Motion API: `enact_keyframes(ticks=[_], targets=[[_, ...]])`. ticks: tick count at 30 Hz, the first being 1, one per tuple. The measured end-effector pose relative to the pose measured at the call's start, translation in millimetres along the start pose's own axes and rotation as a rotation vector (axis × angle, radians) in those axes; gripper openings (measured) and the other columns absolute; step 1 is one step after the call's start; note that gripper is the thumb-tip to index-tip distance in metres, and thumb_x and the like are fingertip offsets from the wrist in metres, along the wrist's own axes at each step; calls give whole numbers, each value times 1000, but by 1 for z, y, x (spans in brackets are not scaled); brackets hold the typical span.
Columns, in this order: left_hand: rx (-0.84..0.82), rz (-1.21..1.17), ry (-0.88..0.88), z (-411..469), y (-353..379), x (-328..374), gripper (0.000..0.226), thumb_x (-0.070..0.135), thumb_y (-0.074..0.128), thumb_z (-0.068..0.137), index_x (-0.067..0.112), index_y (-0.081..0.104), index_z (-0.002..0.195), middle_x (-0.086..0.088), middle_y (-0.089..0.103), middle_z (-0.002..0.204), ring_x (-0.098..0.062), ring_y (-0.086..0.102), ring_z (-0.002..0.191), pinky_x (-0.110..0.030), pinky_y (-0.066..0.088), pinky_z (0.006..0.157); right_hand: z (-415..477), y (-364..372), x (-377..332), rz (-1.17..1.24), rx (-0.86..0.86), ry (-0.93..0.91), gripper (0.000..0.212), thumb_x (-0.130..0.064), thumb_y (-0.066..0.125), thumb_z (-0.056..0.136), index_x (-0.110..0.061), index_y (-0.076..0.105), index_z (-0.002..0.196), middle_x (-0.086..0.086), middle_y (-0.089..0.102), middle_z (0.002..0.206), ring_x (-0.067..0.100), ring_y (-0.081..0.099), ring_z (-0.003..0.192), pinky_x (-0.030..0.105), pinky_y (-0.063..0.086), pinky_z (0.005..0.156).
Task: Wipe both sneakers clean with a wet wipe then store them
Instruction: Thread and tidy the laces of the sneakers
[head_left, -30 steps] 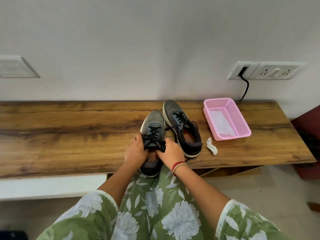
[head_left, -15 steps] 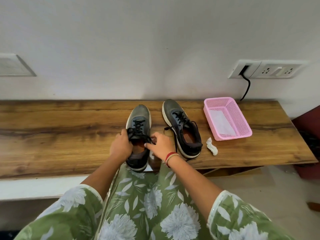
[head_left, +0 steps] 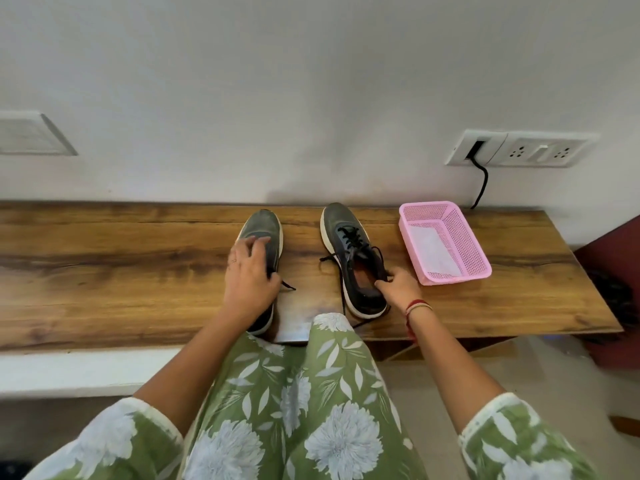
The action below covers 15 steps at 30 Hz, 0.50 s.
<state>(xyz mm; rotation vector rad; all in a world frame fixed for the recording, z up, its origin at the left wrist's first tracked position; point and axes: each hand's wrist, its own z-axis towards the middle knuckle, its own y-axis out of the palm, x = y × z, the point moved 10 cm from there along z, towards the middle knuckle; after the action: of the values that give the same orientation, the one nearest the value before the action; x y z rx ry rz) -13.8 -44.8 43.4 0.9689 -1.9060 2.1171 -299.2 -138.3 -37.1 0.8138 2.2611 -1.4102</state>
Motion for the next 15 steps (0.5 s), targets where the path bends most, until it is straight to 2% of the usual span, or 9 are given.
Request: enact_keyframes(ticks=[4, 8, 12, 14, 15], targets=[[-74, -192, 41, -17, 18, 43, 44, 19, 60, 87, 18, 49, 129, -8, 41, 133, -28, 30, 130, -36, 27, 106, -17, 14, -15, -62, -24, -45, 25, -19, 60, 83, -7, 63, 105, 13, 66, 103, 28, 61, 94, 31, 48, 77], [-134, -271, 23, -14, 51, 58, 34, 12, 56, 87, 14, 57, 120, -9, 55, 122, -25, 47, 118, -31, 35, 98, -29, 27, -12, -58, -33, -39, 31, -22, 60, 82, -5, 62, 108, 14, 66, 103, 30, 61, 96, 37, 49, 83], [-207, -368, -150, -7, 87, 47, 21, 15, 51, 91, 12, 63, 108, -2, 63, 105, -18, 57, 99, -29, 44, 87, -30, 23, -7, -55, 14, -52, 50, -26, 65, 82, -10, 51, 127, 13, 55, 121, 31, 53, 112, 41, 44, 95], [-231, -575, -330, -5, 107, 35, 18, 19, 52, 93, 8, 65, 99, -3, 64, 88, -19, 59, 86, -31, 47, 82, -30, 18, -12, 5, 58, -114, 57, -25, 69, 80, -18, 46, 132, 13, 48, 126, 31, 48, 118, 43, 40, 100], [-247, -731, -446, -8, 118, 30, 21, 21, 52, 93, 4, 65, 95, -5, 61, 78, -21, 58, 75, -32, 49, 74, -30, 18, -16, 44, 53, -148, 59, -24, 69, 80, -21, 44, 133, 12, 46, 127, 30, 47, 119, 43, 39, 102]])
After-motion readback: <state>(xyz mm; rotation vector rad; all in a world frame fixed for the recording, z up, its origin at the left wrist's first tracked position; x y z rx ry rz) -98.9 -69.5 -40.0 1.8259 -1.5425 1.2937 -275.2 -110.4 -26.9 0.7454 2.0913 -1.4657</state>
